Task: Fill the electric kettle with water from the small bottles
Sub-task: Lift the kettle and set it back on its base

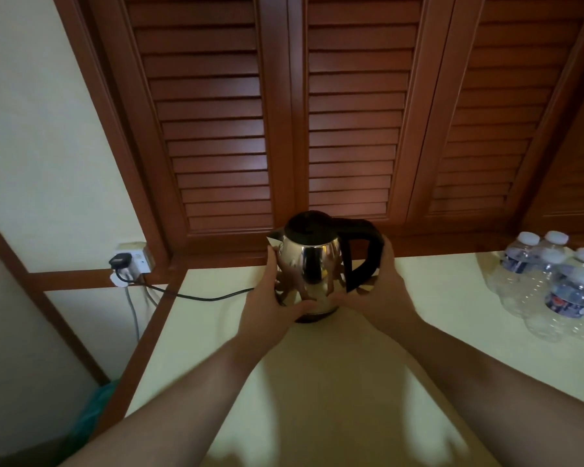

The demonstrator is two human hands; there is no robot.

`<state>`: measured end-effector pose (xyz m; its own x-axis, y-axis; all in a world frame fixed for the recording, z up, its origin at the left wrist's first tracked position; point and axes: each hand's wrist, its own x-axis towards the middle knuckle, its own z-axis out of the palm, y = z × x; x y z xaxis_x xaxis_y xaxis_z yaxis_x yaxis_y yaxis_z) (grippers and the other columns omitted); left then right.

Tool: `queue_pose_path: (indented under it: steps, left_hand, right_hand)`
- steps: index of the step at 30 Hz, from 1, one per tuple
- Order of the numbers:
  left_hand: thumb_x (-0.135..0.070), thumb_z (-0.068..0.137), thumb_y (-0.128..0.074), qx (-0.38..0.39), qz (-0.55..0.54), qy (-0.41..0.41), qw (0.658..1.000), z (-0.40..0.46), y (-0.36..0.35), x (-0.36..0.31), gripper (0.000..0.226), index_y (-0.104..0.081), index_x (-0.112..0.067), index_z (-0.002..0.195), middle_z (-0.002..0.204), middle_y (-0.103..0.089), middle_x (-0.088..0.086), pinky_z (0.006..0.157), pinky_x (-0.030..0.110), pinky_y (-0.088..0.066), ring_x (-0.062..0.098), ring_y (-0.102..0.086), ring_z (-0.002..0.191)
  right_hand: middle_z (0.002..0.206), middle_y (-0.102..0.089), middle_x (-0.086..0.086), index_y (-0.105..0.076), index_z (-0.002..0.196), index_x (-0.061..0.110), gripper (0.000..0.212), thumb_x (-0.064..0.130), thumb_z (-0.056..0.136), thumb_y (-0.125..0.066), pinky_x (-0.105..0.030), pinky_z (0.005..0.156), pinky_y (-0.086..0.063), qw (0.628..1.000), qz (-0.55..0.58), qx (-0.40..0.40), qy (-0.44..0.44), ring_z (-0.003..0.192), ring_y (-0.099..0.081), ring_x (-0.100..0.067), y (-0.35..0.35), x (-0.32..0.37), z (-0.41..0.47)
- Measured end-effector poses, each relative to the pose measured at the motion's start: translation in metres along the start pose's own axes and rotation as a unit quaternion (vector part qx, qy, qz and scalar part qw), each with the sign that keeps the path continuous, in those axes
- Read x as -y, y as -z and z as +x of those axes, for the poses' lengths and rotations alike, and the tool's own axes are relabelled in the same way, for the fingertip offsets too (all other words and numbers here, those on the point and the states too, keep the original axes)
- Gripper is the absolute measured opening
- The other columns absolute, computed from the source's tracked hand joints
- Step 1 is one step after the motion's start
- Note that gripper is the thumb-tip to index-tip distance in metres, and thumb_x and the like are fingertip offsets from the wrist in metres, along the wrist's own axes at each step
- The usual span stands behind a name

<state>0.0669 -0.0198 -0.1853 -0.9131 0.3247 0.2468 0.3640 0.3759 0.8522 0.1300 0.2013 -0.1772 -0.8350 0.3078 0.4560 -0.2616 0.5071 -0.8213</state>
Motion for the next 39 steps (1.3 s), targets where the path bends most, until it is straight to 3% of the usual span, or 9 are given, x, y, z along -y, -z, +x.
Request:
queue_pose_path:
  steps: [6, 9, 12, 16, 24, 28, 39]
  left_hand:
    - [-0.036, 0.070, -0.095, -0.005, -0.001, 0.004, 1.000, 0.015, 0.008, 0.011, 0.135, 0.001, -0.041, 0.164, 0.127, -0.061, -0.021, 0.088, 0.017, -0.050, 0.003, -0.062, 0.114]
    - [-0.036, 0.070, -0.095, -0.004, -0.003, 0.011, 1.000, 0.018, 0.008, 0.016, 0.134, 0.000, -0.040, 0.165, 0.131, -0.060, -0.021, 0.087, 0.015, -0.049, 0.003, -0.061, 0.117]
    - [-0.037, 0.071, -0.095, -0.002, -0.008, 0.023, 1.000, 0.019, 0.005, 0.022, 0.133, 0.000, -0.040, 0.165, 0.139, -0.060, -0.017, 0.090, 0.017, -0.050, 0.005, -0.061, 0.122]
    - [-0.035, 0.071, -0.095, -0.003, -0.014, 0.033, 0.999, 0.020, 0.001, 0.024, 0.133, -0.001, -0.039, 0.165, 0.138, -0.059, -0.018, 0.090, 0.014, -0.050, 0.006, -0.061, 0.123]
    - [-0.033, 0.074, -0.093, -0.009, -0.025, 0.034, 0.999, 0.025, -0.005, 0.017, 0.131, 0.001, -0.040, 0.165, 0.130, -0.063, -0.017, 0.075, 0.002, -0.049, 0.005, -0.063, 0.115]
    - [-0.032, 0.074, -0.093, -0.012, -0.026, 0.030, 0.999, 0.025, -0.009, 0.018, 0.130, -0.001, -0.041, 0.165, 0.117, -0.060, -0.029, 0.074, 0.001, -0.048, -0.004, -0.063, 0.109]
    - [-0.039, 0.068, -0.096, -0.018, -0.030, 0.030, 0.999, 0.022, -0.011, 0.028, 0.131, -0.005, -0.051, 0.161, 0.124, -0.064, -0.024, 0.084, 0.012, -0.054, -0.001, -0.066, 0.111]
  right_hand:
    - [0.126, -0.042, 0.051, -0.017, 0.159, 0.029, 0.133, 0.036, 0.056, -0.102, -0.031, 0.085, -0.062, 1.000, -0.024, 0.012, -0.015, 0.111, -0.062, 0.003, -0.018, -0.006, 0.017]
    - [0.136, -0.046, 0.033, -0.015, 0.160, 0.031, 0.139, 0.046, 0.051, -0.100, -0.045, 0.091, -0.062, 0.999, -0.041, 0.012, -0.028, 0.119, -0.062, -0.012, -0.025, -0.009, 0.019]
    - [0.142, -0.052, 0.013, -0.015, 0.158, 0.033, 0.139, 0.054, 0.049, -0.097, -0.048, 0.089, -0.062, 0.998, -0.054, 0.014, -0.041, 0.116, -0.065, -0.019, -0.030, -0.014, 0.019]
    - [0.137, -0.055, 0.011, -0.016, 0.157, 0.034, 0.137, 0.050, 0.048, -0.097, -0.043, 0.086, -0.063, 0.997, -0.056, 0.016, -0.047, 0.107, -0.069, -0.014, -0.031, -0.017, 0.020]
    - [0.142, -0.053, 0.008, -0.017, 0.155, 0.038, 0.134, 0.053, 0.048, -0.095, -0.046, 0.092, -0.062, 0.997, -0.056, 0.014, -0.045, 0.120, -0.064, -0.021, -0.026, -0.021, 0.025]
    - [0.146, -0.050, 0.011, -0.015, 0.157, 0.037, 0.136, 0.051, 0.048, -0.096, -0.048, 0.095, -0.060, 0.997, -0.054, 0.012, -0.047, 0.125, -0.062, -0.021, -0.025, -0.025, 0.026]
    - [0.153, -0.041, 0.015, -0.007, 0.161, 0.035, 0.147, 0.047, 0.049, -0.102, -0.046, 0.095, -0.060, 0.997, -0.055, 0.018, -0.057, 0.129, -0.058, -0.017, -0.028, -0.037, 0.027]
